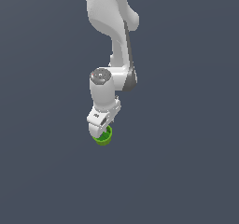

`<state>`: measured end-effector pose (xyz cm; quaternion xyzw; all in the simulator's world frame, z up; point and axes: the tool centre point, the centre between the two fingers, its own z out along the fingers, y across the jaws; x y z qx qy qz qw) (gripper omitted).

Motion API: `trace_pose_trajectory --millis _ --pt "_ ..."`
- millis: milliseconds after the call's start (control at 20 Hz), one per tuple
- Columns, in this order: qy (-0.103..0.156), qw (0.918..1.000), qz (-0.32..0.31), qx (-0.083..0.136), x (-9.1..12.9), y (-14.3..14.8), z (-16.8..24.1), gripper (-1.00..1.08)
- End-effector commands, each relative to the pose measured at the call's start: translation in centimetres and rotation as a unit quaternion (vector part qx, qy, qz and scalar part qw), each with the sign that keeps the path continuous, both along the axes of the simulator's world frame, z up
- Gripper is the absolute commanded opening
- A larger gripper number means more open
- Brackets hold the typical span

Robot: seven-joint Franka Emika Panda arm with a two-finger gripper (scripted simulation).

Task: Pick up the object and move it to a goal position.

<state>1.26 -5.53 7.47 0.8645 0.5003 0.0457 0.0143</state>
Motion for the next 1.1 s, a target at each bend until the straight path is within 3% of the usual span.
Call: trace_pose_trajectory --millis 0,650,1050 --pt "-0.001 1.0 0.0 0.0 0.0 0.0 -0.2 -1.0" --pt "-0.001 1.0 0.0 0.0 0.0 -0.1 0.1 -1.0" --pt "-0.001 1.0 0.0 0.0 -0.9 -0.7 2.8 -1.0"
